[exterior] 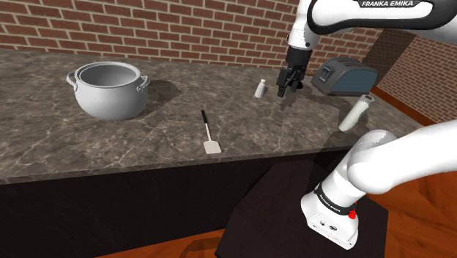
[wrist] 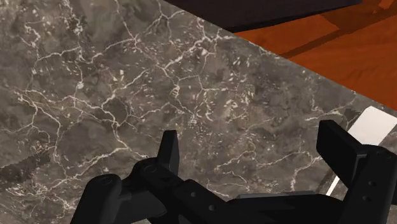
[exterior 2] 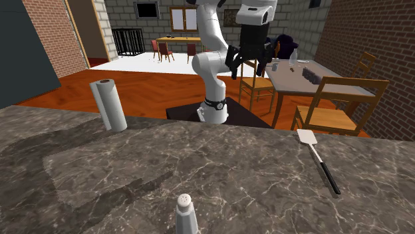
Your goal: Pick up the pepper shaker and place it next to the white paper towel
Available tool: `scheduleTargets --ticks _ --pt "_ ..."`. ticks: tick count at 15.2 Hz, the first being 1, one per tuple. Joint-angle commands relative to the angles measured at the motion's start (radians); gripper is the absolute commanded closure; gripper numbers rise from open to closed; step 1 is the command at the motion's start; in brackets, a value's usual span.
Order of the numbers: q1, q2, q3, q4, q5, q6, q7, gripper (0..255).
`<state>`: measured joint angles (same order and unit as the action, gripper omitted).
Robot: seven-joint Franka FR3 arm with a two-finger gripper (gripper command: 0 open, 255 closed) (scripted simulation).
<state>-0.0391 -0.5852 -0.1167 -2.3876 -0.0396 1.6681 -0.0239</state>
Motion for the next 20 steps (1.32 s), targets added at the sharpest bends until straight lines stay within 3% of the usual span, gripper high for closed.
scheduleTargets --ticks 1,11,20 --pt "-0.009 0.050 -0.026 0.010 -0.022 0.052 -0.037 0" --pt "-0.046 0.339 -0.148 0.139 -0.072 0.274 -0.220 0" --pt "-0.085 0.642 -0.223 0.362 -0.013 0.408 -0.397 0"
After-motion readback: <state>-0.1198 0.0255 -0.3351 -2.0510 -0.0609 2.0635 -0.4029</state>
